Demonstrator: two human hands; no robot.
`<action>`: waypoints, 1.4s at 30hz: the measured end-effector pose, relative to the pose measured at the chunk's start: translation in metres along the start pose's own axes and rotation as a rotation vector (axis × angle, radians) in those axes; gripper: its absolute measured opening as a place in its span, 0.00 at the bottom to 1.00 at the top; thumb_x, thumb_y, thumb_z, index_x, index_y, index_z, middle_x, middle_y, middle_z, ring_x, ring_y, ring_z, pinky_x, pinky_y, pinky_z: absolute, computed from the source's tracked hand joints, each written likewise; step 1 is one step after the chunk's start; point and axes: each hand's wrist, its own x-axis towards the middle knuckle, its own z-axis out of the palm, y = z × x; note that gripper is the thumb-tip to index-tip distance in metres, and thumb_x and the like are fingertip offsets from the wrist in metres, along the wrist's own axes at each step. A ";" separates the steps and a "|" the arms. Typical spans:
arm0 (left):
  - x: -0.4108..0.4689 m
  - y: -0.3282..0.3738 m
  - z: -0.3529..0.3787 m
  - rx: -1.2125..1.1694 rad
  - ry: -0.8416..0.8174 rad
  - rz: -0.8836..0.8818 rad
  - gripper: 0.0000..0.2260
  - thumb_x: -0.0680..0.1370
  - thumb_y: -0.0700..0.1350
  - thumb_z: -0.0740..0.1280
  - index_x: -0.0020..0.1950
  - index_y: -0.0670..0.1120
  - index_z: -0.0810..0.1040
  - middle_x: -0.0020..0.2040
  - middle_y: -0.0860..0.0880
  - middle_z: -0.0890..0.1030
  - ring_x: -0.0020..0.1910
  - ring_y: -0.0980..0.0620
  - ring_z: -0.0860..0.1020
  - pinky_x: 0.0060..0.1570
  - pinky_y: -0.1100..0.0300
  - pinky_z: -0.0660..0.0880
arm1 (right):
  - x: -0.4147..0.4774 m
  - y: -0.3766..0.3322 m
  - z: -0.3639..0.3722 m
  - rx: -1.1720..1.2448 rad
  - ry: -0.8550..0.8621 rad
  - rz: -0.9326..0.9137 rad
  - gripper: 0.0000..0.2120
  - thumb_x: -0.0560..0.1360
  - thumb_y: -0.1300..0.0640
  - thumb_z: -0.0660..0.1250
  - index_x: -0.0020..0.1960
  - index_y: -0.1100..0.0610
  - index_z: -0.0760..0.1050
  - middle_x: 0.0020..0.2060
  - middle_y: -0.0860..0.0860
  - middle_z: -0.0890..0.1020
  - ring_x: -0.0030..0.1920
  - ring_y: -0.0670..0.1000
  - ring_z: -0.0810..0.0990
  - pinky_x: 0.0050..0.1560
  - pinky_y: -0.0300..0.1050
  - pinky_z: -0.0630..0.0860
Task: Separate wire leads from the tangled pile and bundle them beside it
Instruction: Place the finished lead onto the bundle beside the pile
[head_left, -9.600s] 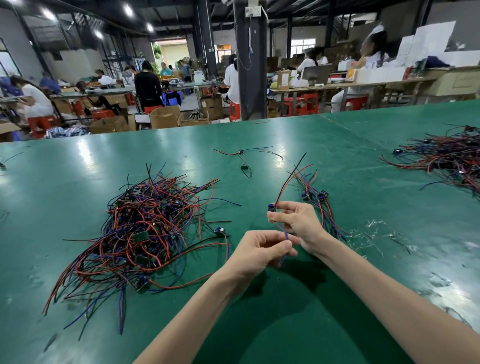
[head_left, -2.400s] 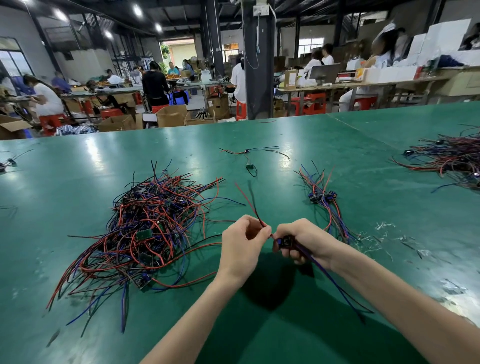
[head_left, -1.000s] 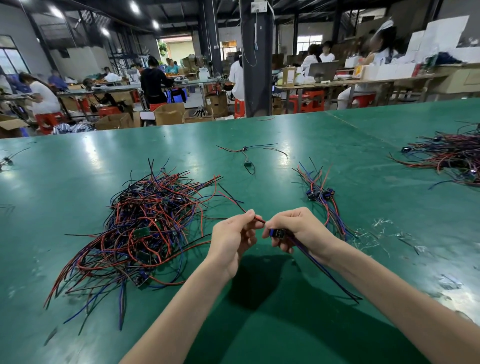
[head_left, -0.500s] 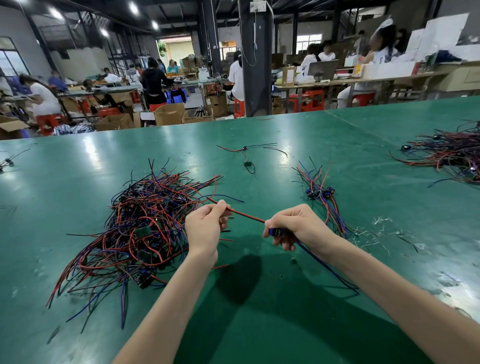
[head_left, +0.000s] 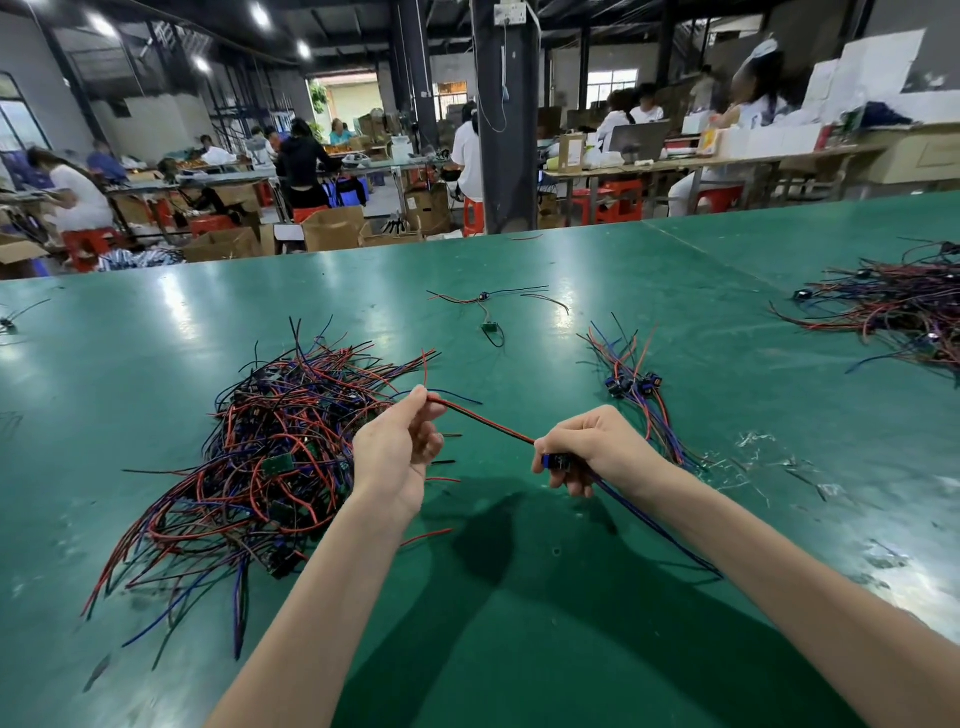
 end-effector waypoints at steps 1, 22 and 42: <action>-0.001 0.001 0.001 -0.055 -0.026 -0.062 0.09 0.78 0.40 0.65 0.38 0.40 0.77 0.26 0.50 0.79 0.20 0.60 0.69 0.20 0.69 0.67 | 0.001 0.001 0.000 -0.007 0.001 0.003 0.15 0.73 0.65 0.65 0.30 0.59 0.81 0.23 0.55 0.77 0.19 0.48 0.70 0.20 0.34 0.65; 0.003 -0.005 -0.003 -0.082 -0.001 -0.072 0.12 0.80 0.42 0.63 0.38 0.40 0.77 0.24 0.51 0.77 0.20 0.61 0.68 0.20 0.70 0.66 | -0.001 0.007 0.003 -0.048 -0.047 0.022 0.11 0.73 0.62 0.66 0.33 0.61 0.81 0.23 0.55 0.78 0.19 0.48 0.71 0.20 0.35 0.66; 0.009 -0.012 -0.020 0.930 0.070 0.814 0.12 0.78 0.43 0.67 0.34 0.43 0.79 0.27 0.53 0.77 0.28 0.52 0.72 0.32 0.62 0.67 | -0.007 0.008 0.010 -0.075 -0.167 0.017 0.13 0.73 0.63 0.65 0.30 0.59 0.81 0.23 0.55 0.77 0.18 0.48 0.70 0.20 0.34 0.64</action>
